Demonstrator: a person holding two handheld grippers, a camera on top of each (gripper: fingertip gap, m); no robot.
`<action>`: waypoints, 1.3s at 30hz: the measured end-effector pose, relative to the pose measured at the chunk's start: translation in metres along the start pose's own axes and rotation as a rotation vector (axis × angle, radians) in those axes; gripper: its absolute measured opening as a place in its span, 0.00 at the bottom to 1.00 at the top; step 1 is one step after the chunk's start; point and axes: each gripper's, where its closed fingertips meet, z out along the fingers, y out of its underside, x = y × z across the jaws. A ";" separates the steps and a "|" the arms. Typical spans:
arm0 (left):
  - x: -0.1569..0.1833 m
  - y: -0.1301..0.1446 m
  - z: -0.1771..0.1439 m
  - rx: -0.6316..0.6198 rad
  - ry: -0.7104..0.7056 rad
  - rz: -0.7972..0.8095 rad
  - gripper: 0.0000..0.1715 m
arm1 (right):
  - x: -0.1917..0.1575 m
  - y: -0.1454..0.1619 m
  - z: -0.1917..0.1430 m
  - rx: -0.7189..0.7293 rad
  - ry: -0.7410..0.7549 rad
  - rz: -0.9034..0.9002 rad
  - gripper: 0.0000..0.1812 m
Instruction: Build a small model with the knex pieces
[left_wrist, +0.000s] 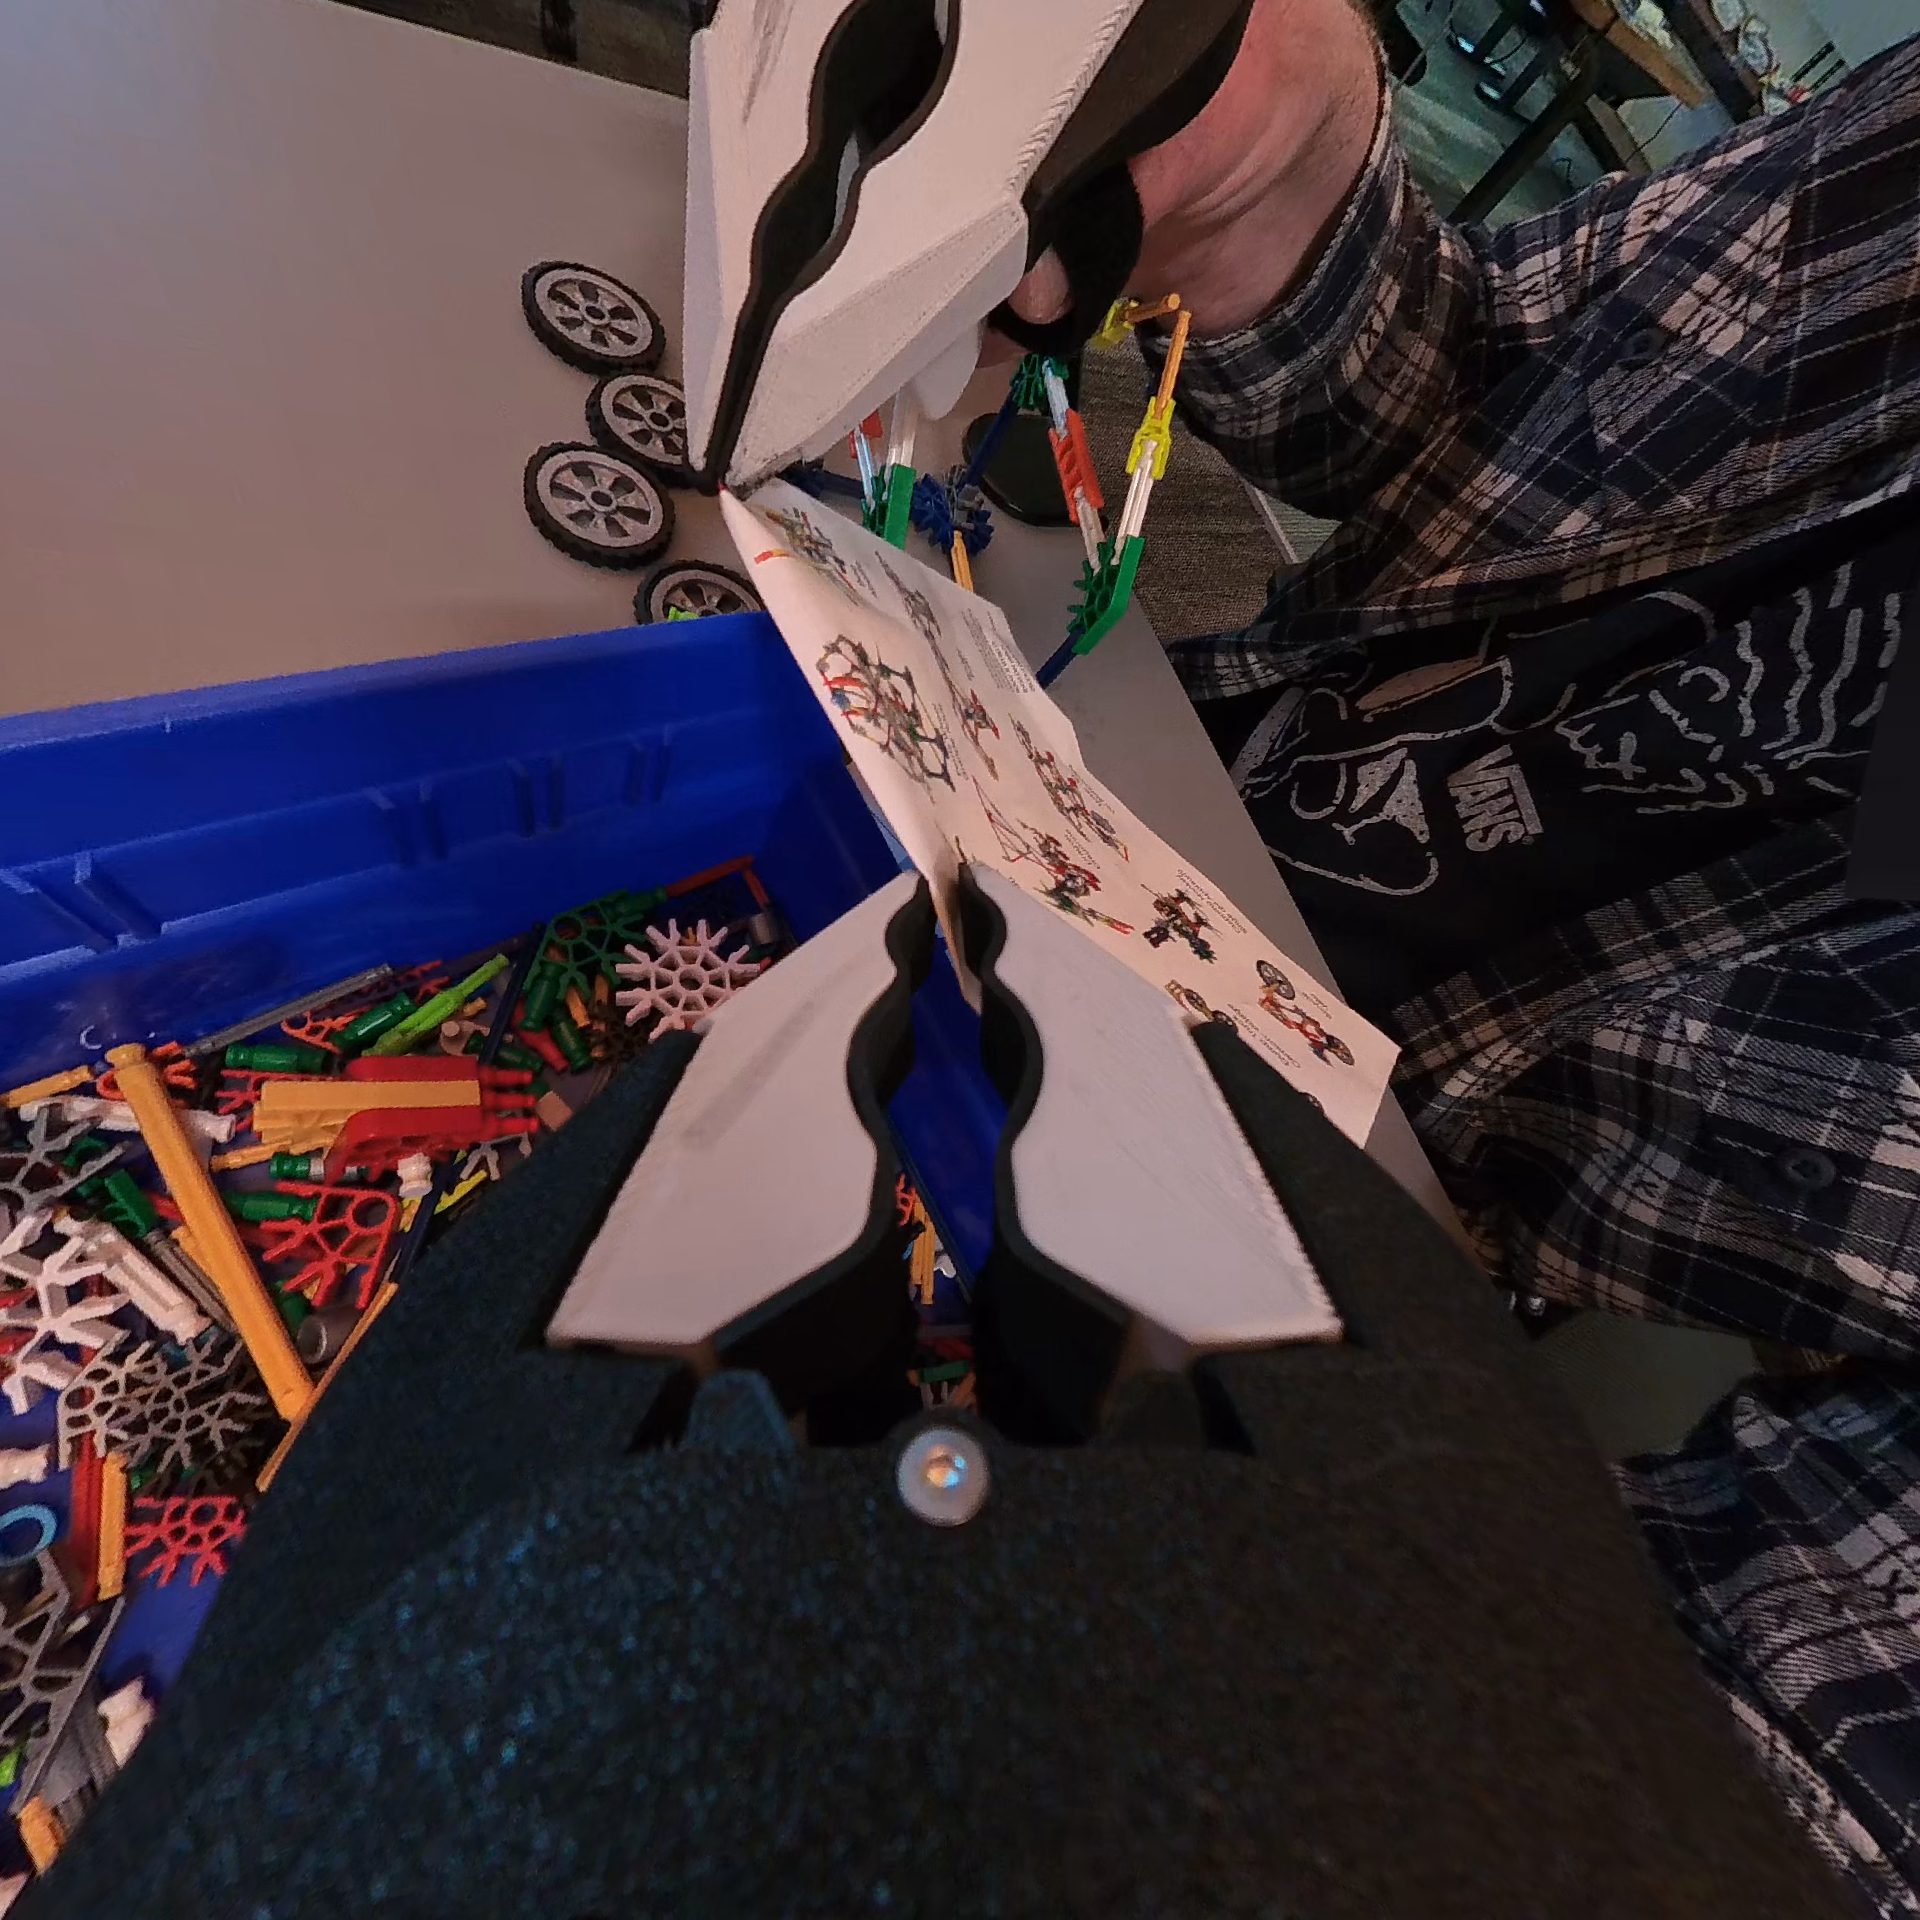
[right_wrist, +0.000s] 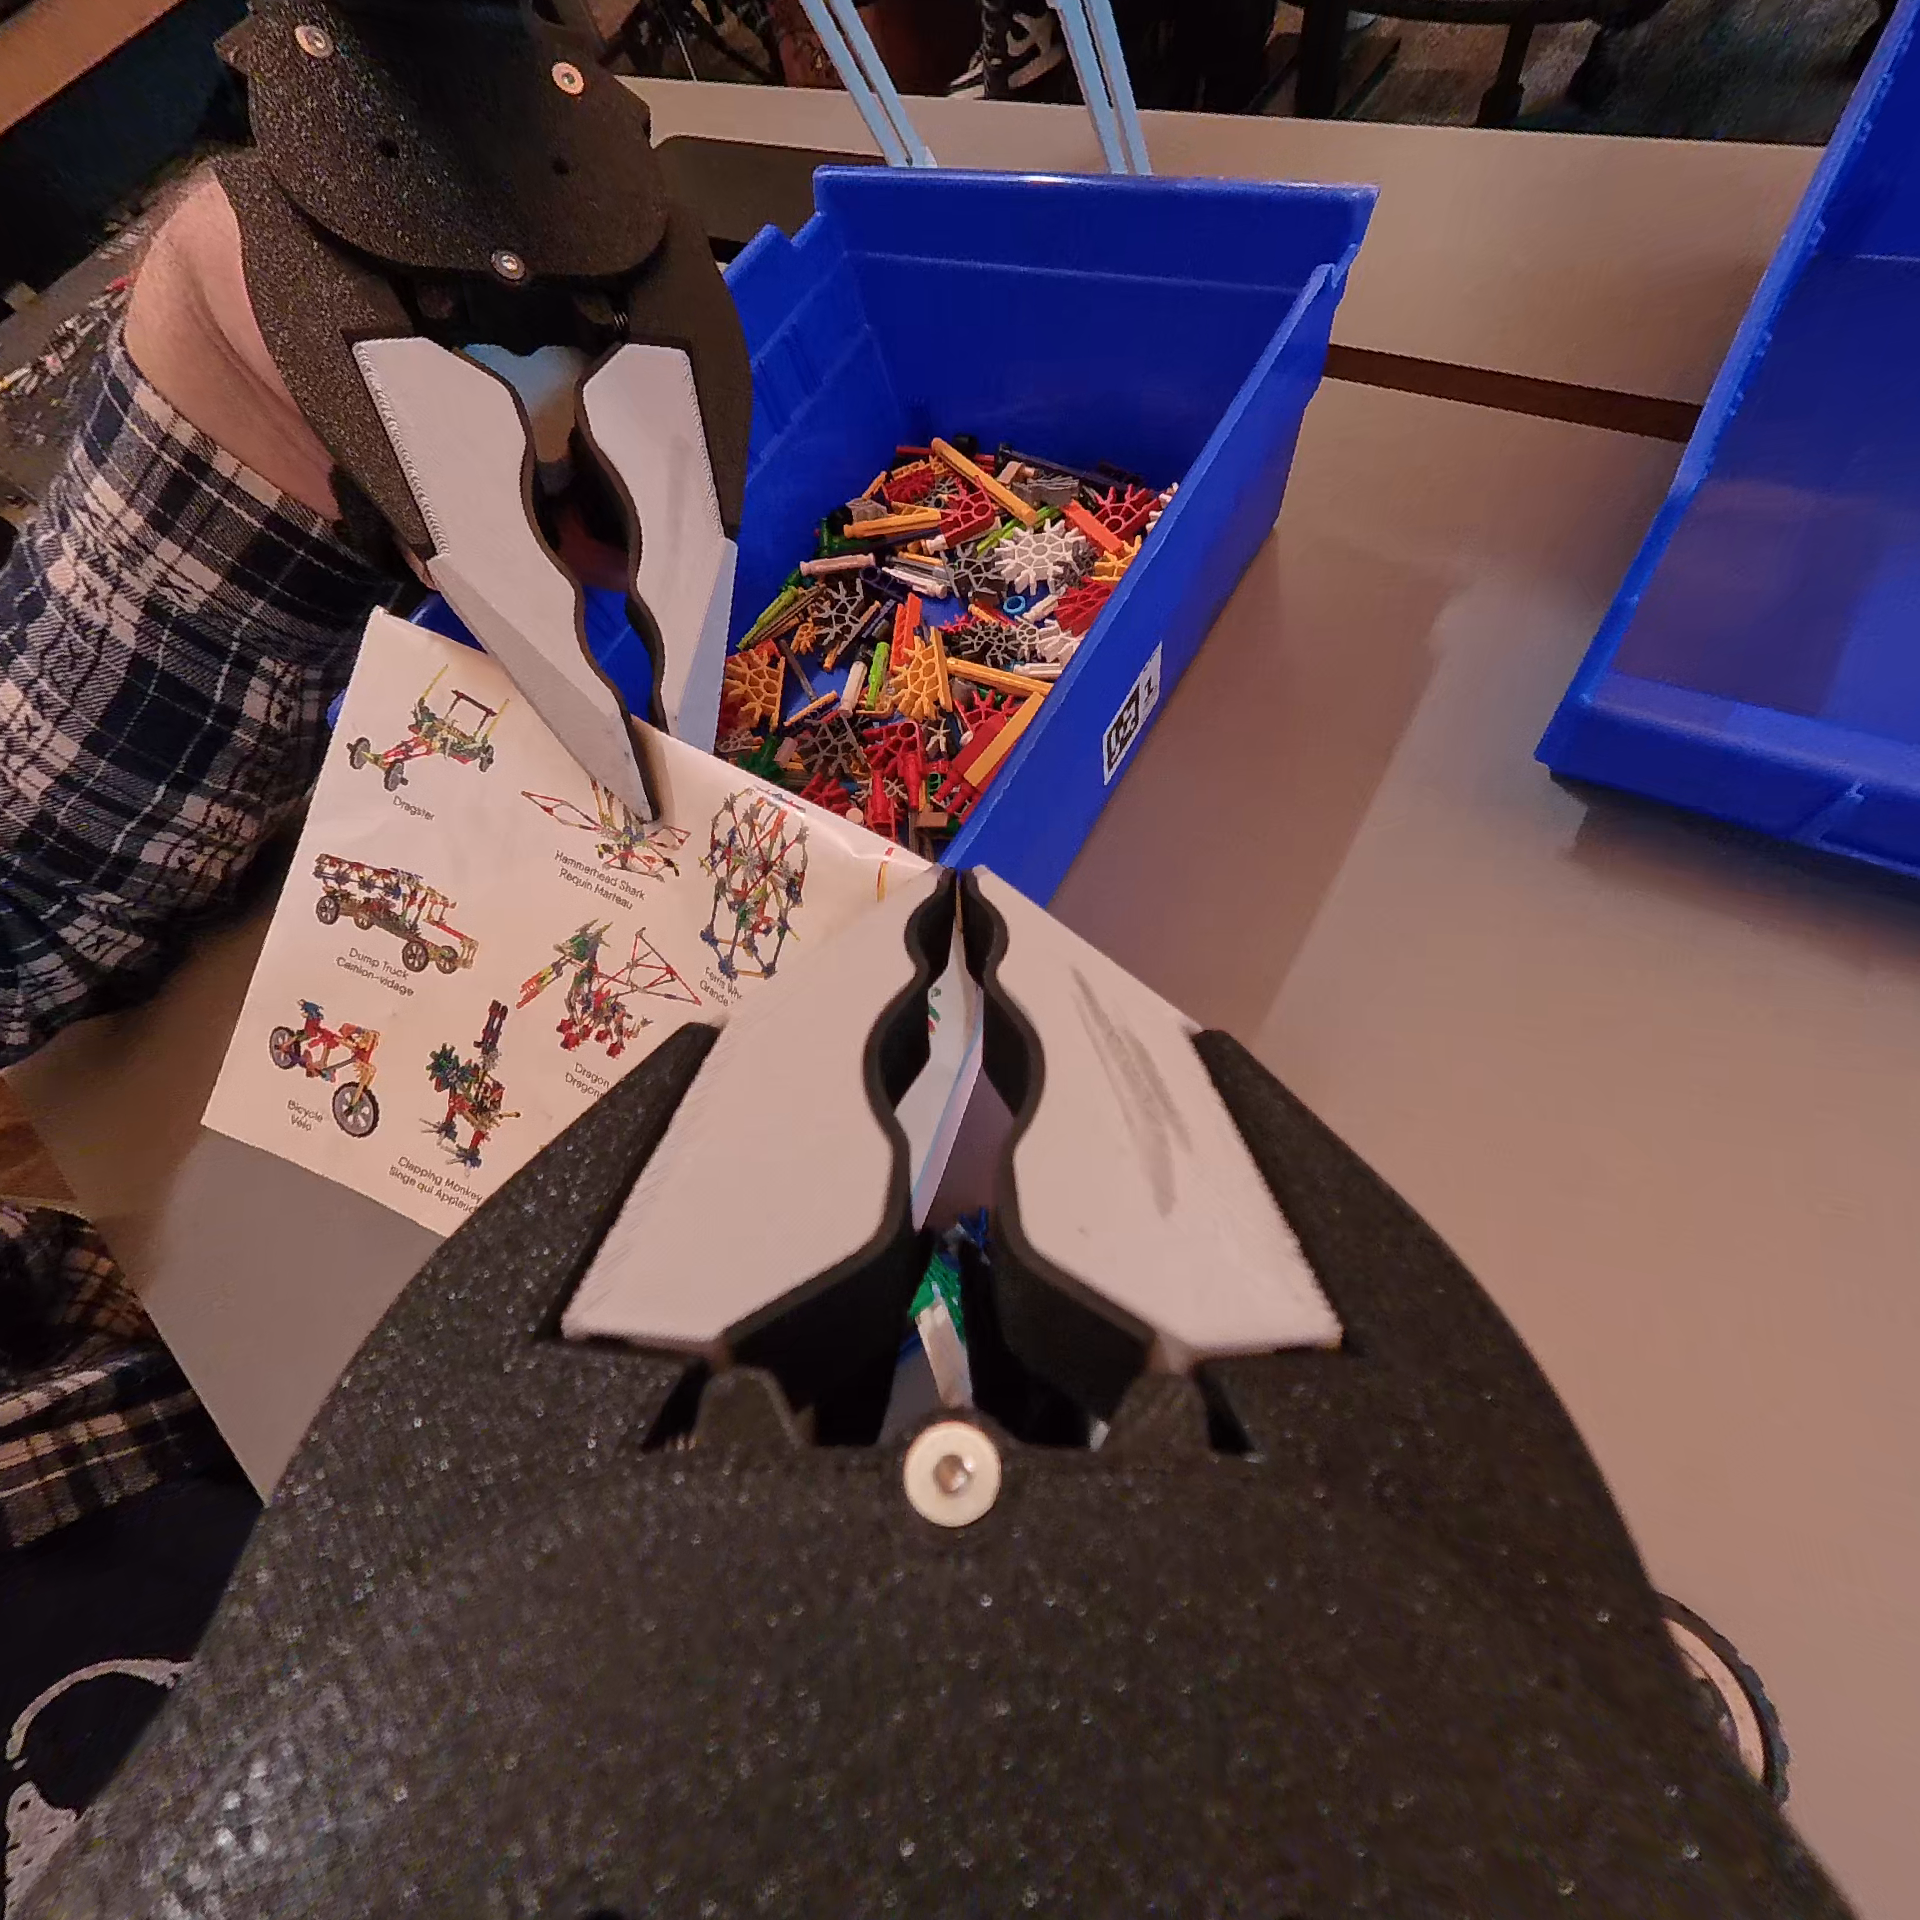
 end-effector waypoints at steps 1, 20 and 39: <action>0.000 0.000 0.000 0.000 0.000 0.000 0.02 | 0.000 0.000 0.000 0.000 0.000 0.000 0.00; 0.000 0.000 0.000 0.000 -0.001 0.001 0.01 | 0.001 0.000 0.000 0.002 0.000 -0.002 0.00; 0.000 0.000 0.001 -0.005 -0.002 0.007 0.01 | -0.007 -0.026 -0.032 0.134 -0.049 0.042 0.13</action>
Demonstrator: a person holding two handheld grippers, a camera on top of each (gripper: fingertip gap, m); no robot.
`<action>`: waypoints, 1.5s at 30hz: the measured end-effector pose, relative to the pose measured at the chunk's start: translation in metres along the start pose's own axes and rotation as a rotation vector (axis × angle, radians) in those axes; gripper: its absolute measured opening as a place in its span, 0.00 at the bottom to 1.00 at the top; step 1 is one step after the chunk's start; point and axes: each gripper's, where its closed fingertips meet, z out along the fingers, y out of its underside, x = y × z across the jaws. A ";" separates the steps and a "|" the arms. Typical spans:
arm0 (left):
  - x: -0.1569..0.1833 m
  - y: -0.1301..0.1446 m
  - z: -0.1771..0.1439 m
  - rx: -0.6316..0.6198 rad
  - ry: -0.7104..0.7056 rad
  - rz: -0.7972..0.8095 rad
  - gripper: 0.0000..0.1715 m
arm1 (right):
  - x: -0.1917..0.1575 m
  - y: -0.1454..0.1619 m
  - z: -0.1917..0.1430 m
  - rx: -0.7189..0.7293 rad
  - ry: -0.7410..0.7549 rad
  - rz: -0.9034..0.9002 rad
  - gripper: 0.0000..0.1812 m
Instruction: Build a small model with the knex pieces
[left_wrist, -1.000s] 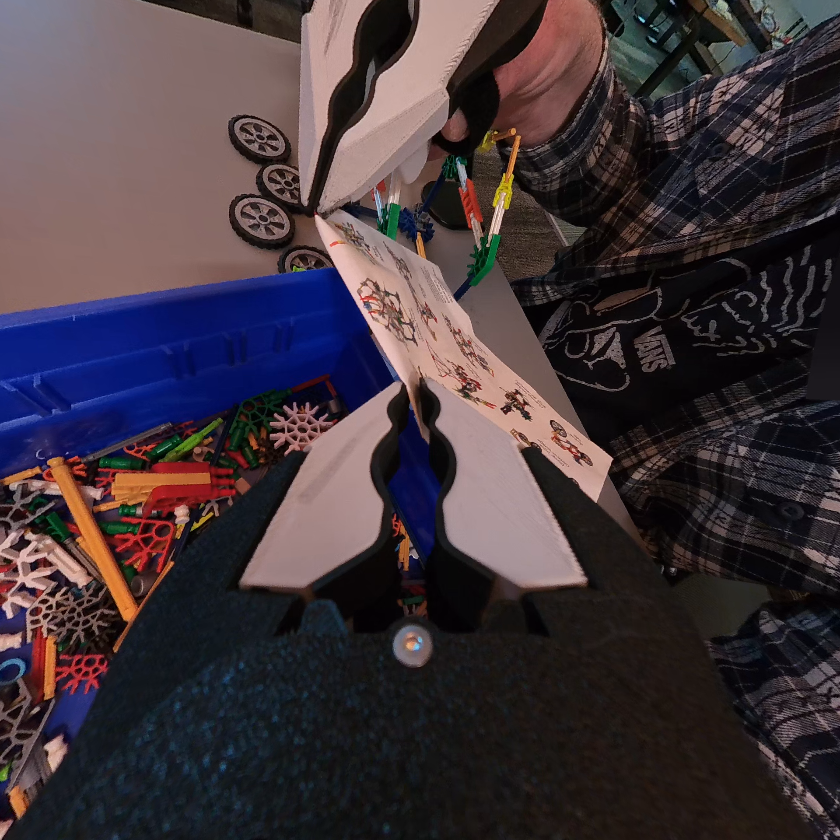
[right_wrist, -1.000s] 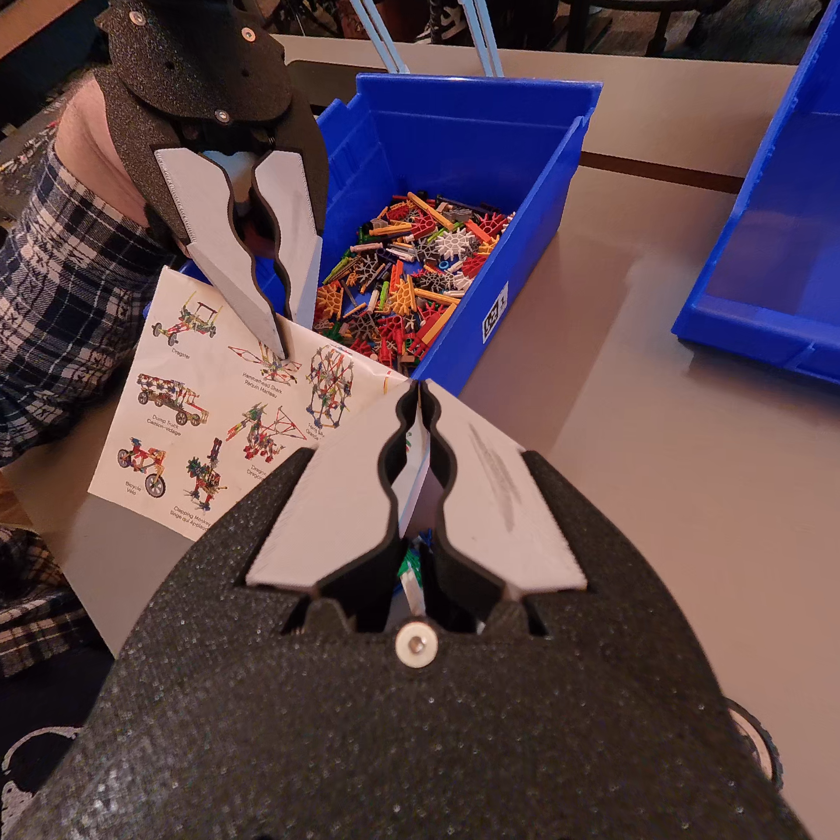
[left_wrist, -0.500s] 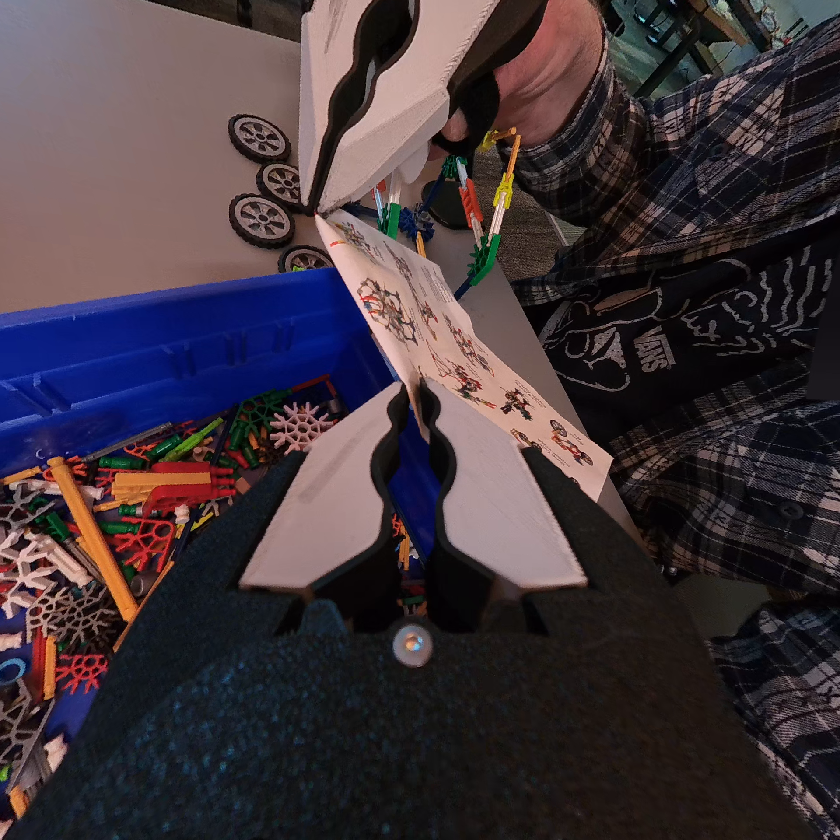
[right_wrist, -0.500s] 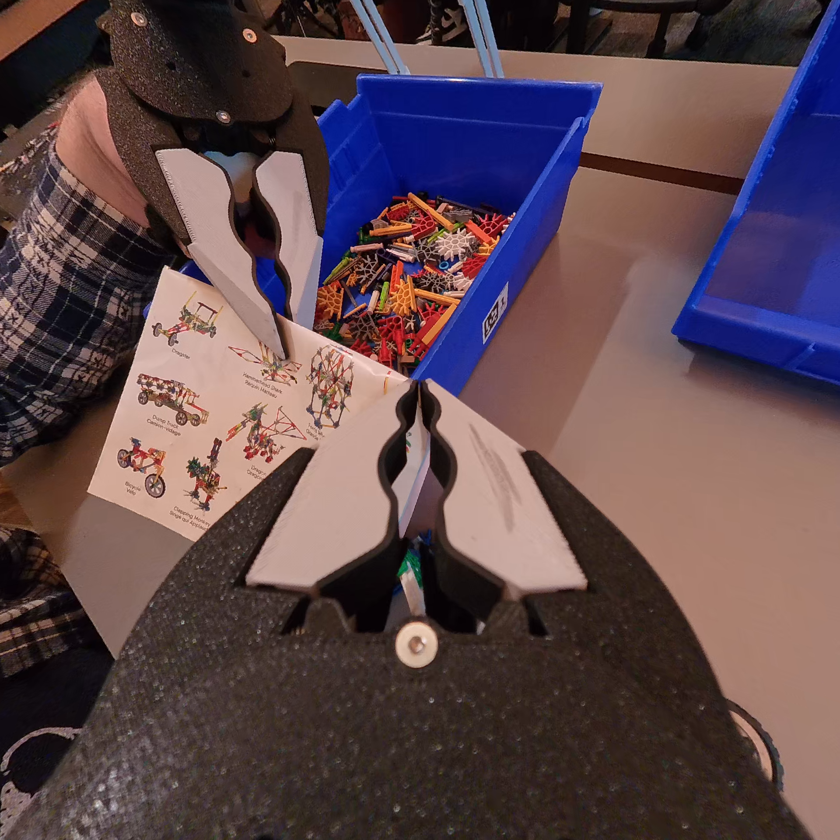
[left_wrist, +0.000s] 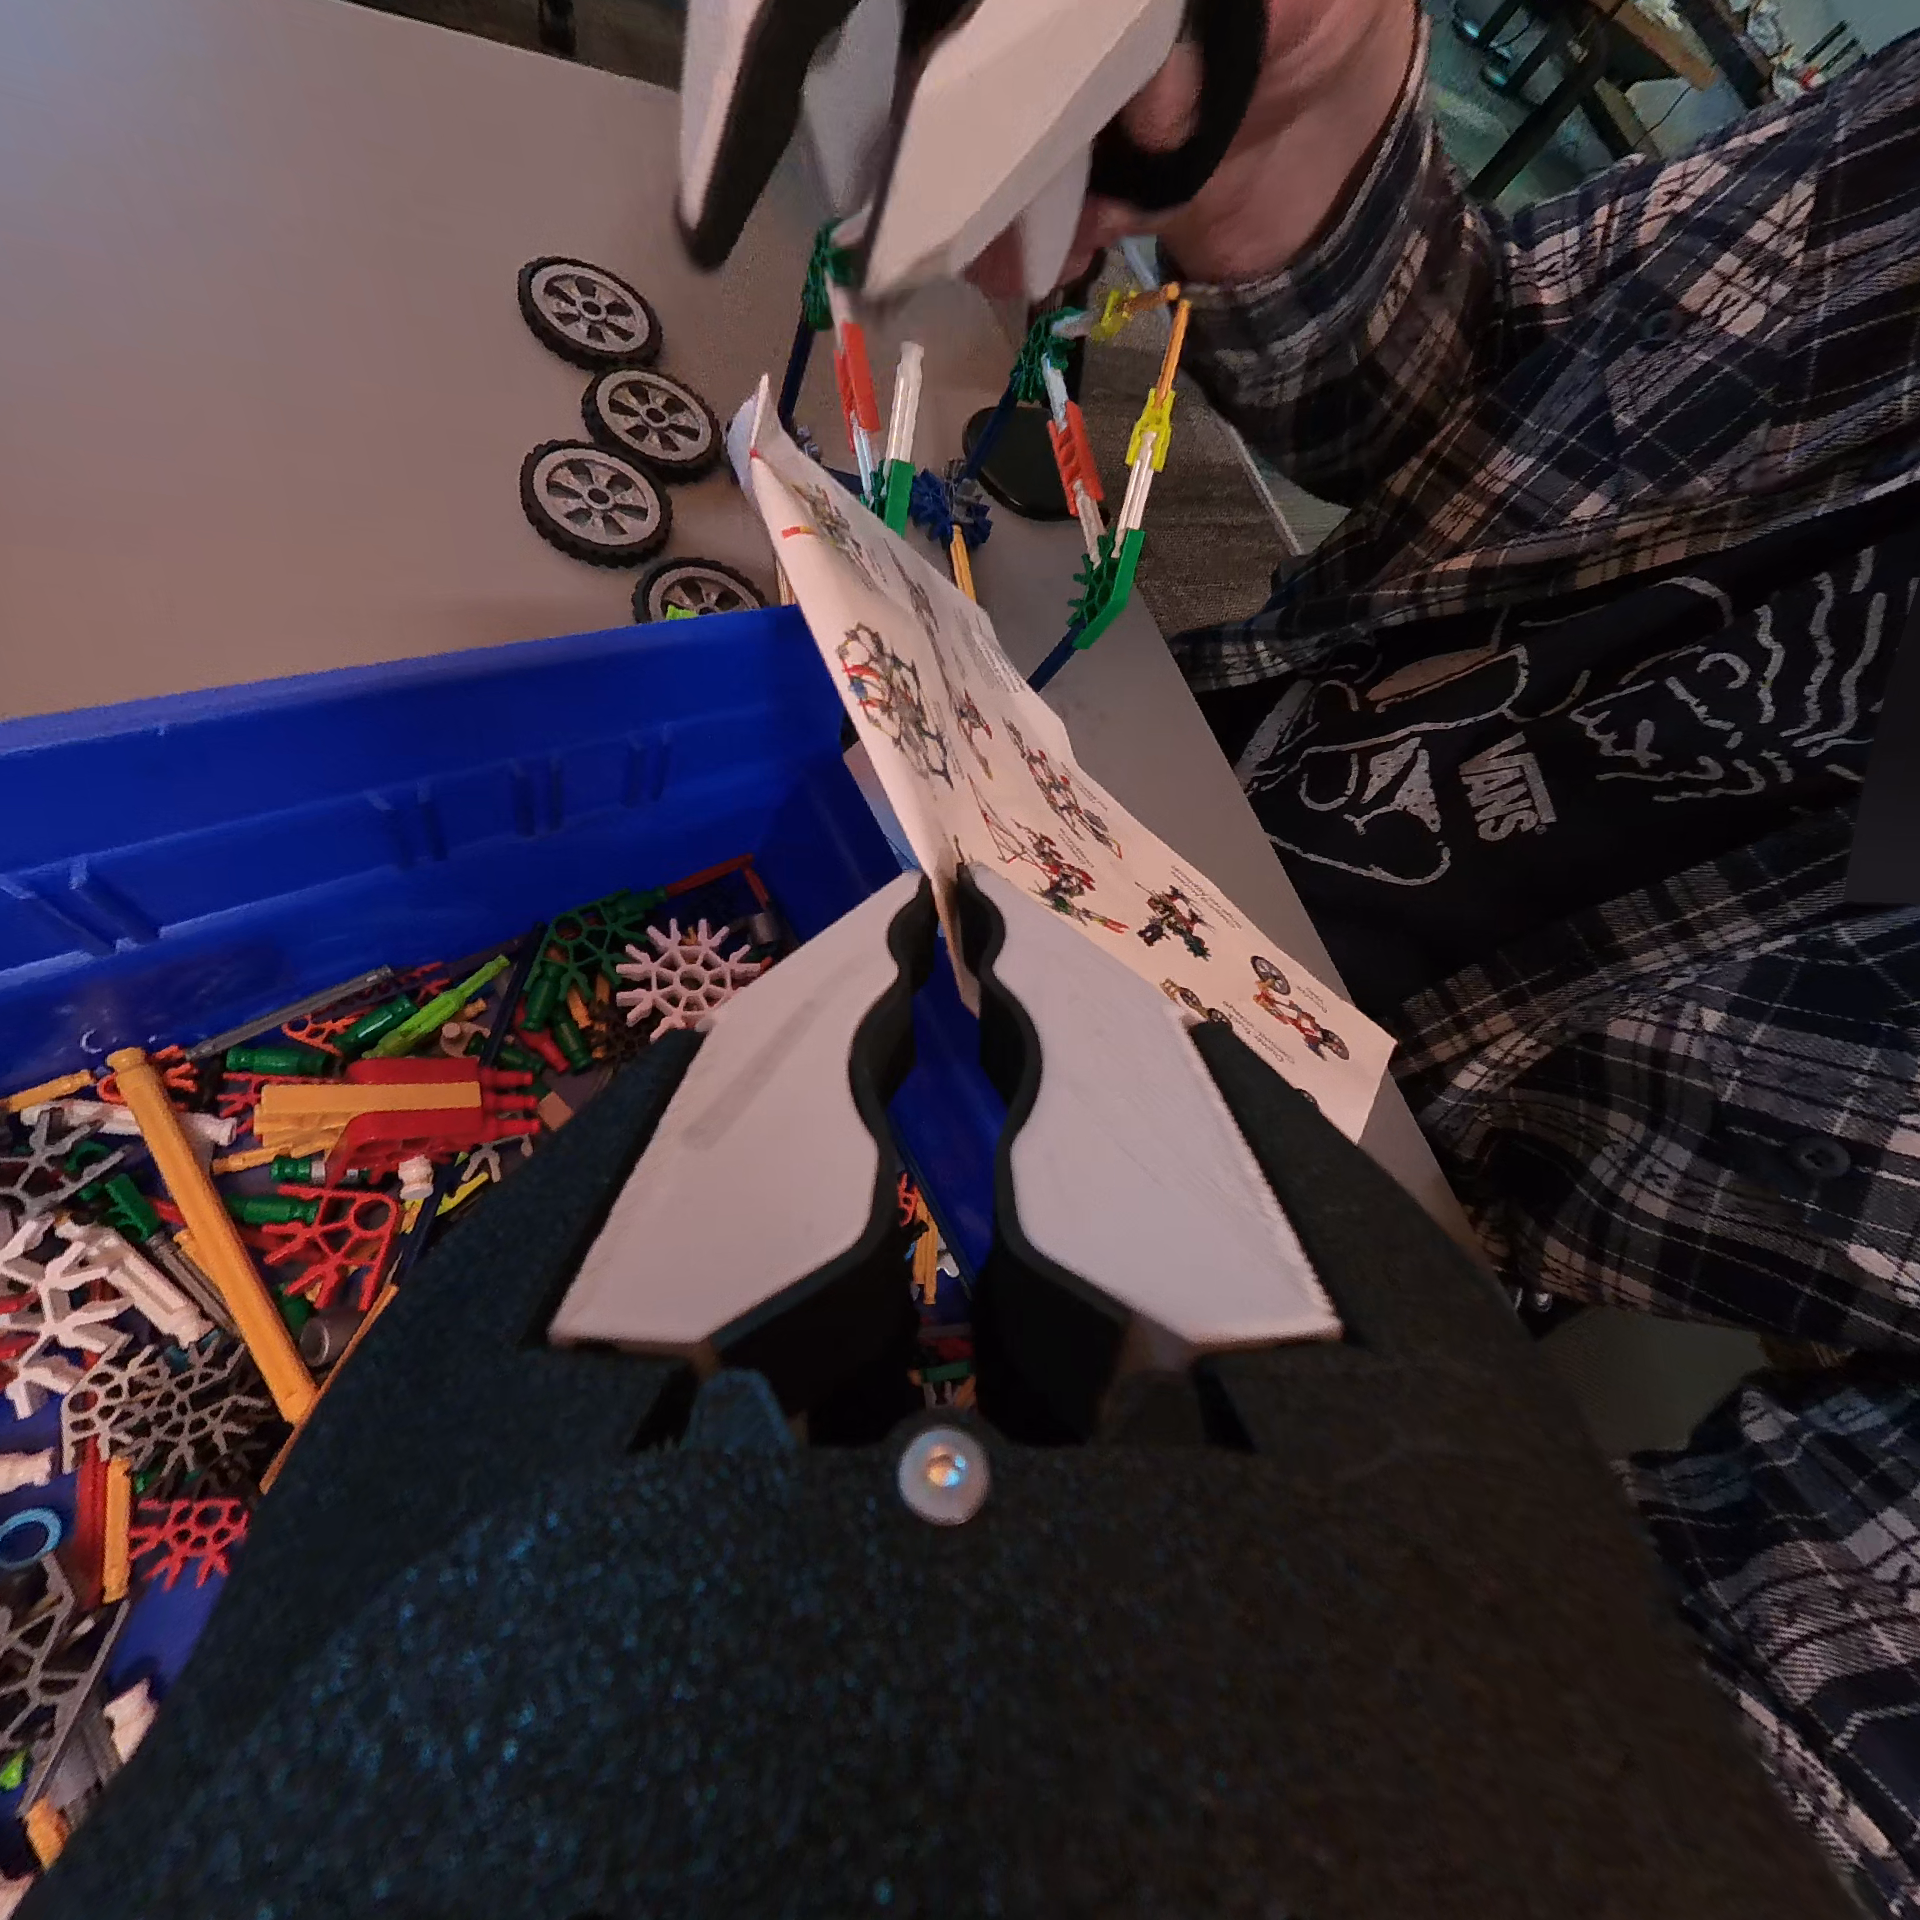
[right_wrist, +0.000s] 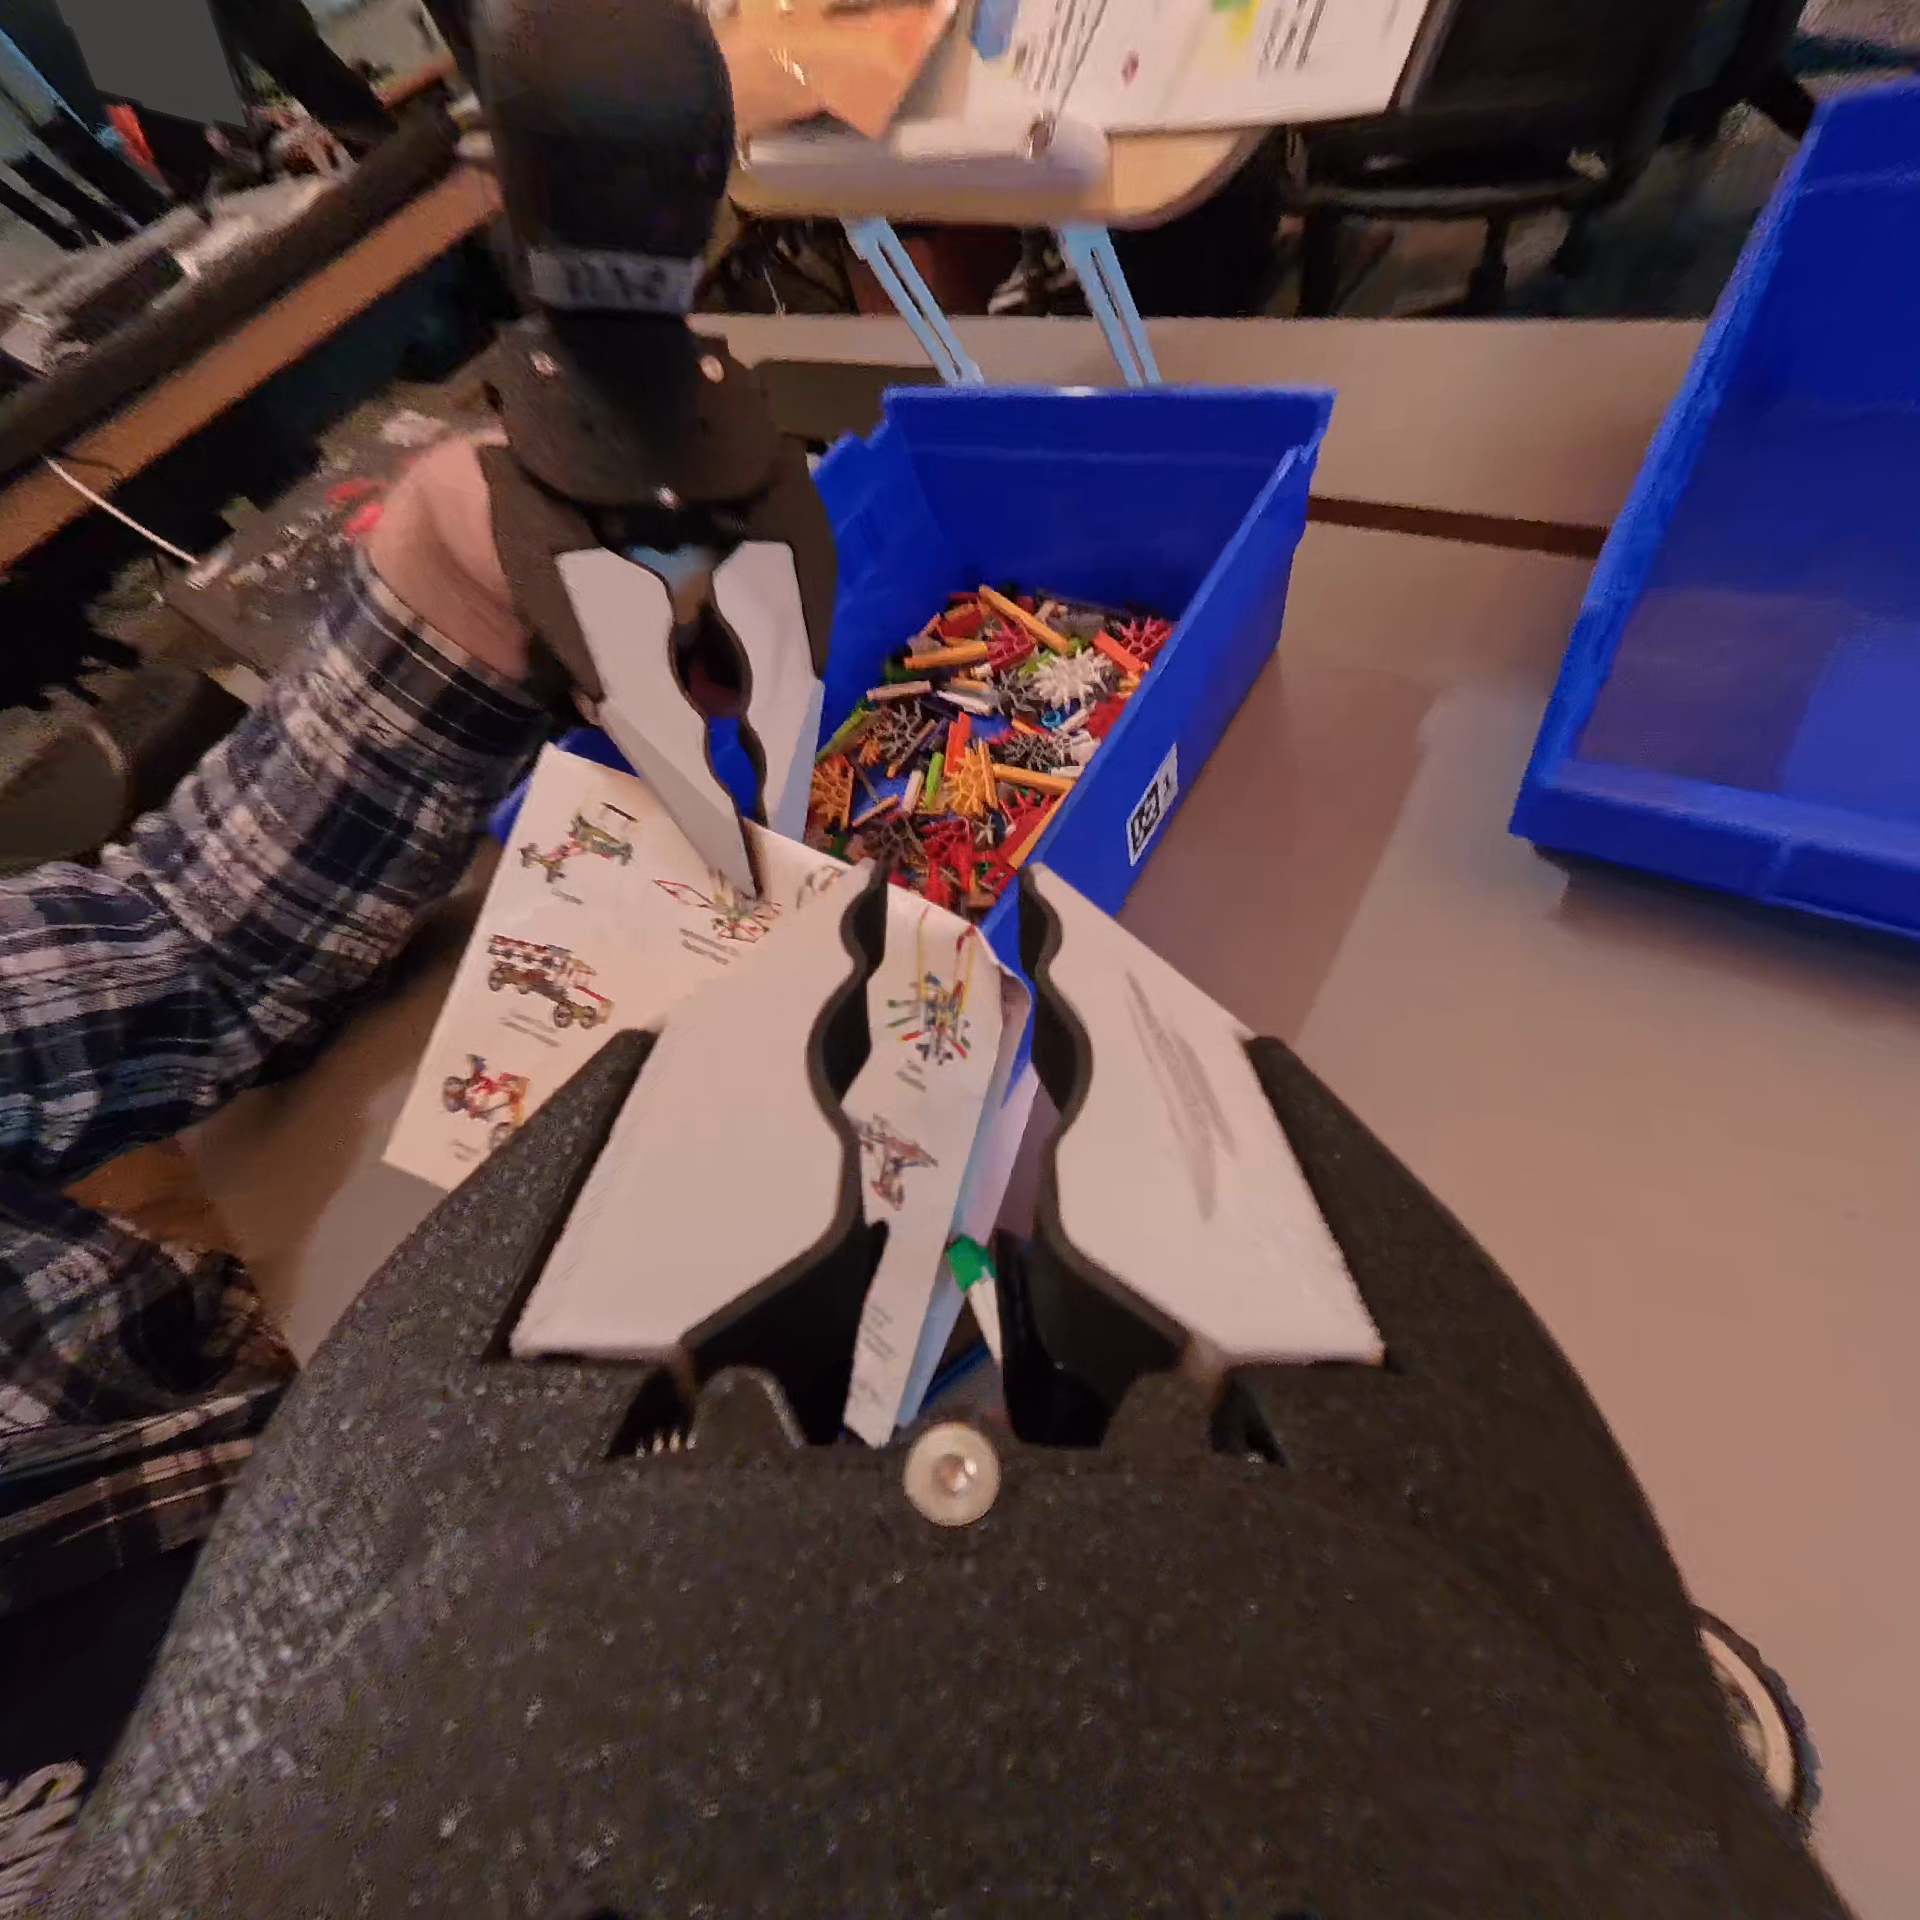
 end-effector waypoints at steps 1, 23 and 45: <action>0.000 0.000 0.000 0.000 -0.001 0.000 0.01 | 0.000 -0.005 -0.009 0.022 0.007 -0.005 0.15; -0.002 0.002 0.002 -0.010 -0.029 -0.004 0.01 | -0.008 0.099 -0.120 0.077 0.077 -0.014 0.30; -0.003 0.003 0.003 -0.014 -0.022 -0.006 0.01 | 0.007 0.146 -0.097 0.163 -0.010 0.072 0.20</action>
